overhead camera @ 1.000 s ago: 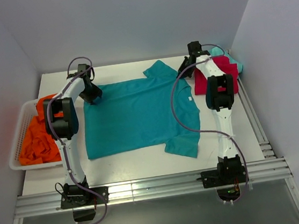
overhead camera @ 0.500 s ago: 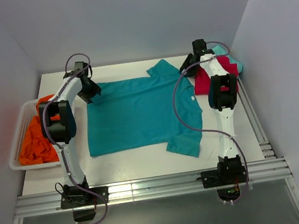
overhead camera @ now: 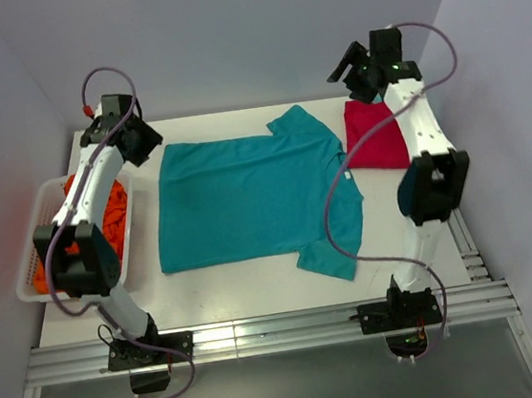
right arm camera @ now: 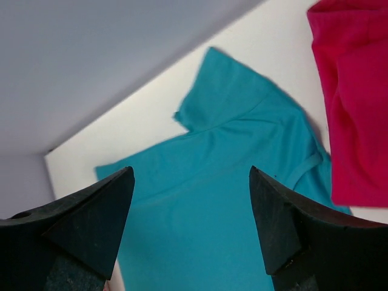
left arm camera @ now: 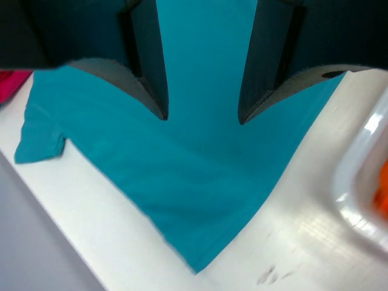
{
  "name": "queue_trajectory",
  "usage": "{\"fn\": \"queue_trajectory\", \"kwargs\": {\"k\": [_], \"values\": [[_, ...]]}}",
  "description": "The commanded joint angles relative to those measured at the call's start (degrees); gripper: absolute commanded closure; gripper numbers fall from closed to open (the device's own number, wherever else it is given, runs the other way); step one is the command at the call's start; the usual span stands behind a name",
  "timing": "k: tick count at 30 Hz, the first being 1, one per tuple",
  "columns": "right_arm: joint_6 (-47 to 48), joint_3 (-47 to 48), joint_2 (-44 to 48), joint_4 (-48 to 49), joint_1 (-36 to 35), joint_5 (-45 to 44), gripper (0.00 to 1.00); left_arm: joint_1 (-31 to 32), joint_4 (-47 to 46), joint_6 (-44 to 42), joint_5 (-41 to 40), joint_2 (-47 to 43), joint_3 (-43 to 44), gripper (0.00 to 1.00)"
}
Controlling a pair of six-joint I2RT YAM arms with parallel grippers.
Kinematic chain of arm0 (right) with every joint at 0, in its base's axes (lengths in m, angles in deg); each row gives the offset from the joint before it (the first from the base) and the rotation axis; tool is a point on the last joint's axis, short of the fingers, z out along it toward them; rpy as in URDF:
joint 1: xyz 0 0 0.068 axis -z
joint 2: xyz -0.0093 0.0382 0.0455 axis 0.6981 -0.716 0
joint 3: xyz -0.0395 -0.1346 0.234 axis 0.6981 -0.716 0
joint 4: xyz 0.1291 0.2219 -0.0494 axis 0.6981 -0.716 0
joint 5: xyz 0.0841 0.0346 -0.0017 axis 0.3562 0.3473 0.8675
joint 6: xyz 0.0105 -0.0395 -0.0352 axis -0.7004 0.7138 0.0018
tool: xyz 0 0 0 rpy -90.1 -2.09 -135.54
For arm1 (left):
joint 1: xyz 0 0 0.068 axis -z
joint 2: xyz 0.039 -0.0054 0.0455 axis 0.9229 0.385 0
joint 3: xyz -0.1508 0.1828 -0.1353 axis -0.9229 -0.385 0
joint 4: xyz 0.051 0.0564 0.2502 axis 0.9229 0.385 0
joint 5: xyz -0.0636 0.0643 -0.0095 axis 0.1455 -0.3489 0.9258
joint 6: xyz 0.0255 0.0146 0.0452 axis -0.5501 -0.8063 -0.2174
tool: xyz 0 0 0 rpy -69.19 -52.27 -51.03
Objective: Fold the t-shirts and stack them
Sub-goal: Flatten the tshirt out
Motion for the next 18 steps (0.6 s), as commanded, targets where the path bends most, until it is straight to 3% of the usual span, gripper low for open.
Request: {"fn": "queue_trajectory", "kwargs": {"k": [1,6,10,12,18], "values": [[1.59,-10.82,14.83,-1.26,-0.88,-1.75,0.17,0.04,2.61,2.54,-2.32,-8.37,-10.44,0.46],[3.09,-33.6,36.69,-7.57,-7.28,-8.78,0.19,1.09,3.23,4.57,-1.88,-21.62,-26.28,0.5],[-0.25,-55.64,52.27,-11.19,-9.76,-7.48,0.22,5.13,4.46,6.85,-1.09,-29.73,-37.27,0.52],[-1.04,-61.04,59.47,-14.86,-10.29,-7.65,0.23,8.19,4.46,7.29,0.65,-33.24,-40.62,0.53],[0.19,-76.26,66.98,-22.61,-11.08,-3.78,0.23,15.05,2.01,10.54,3.92,-38.88,-52.58,0.53]]}}
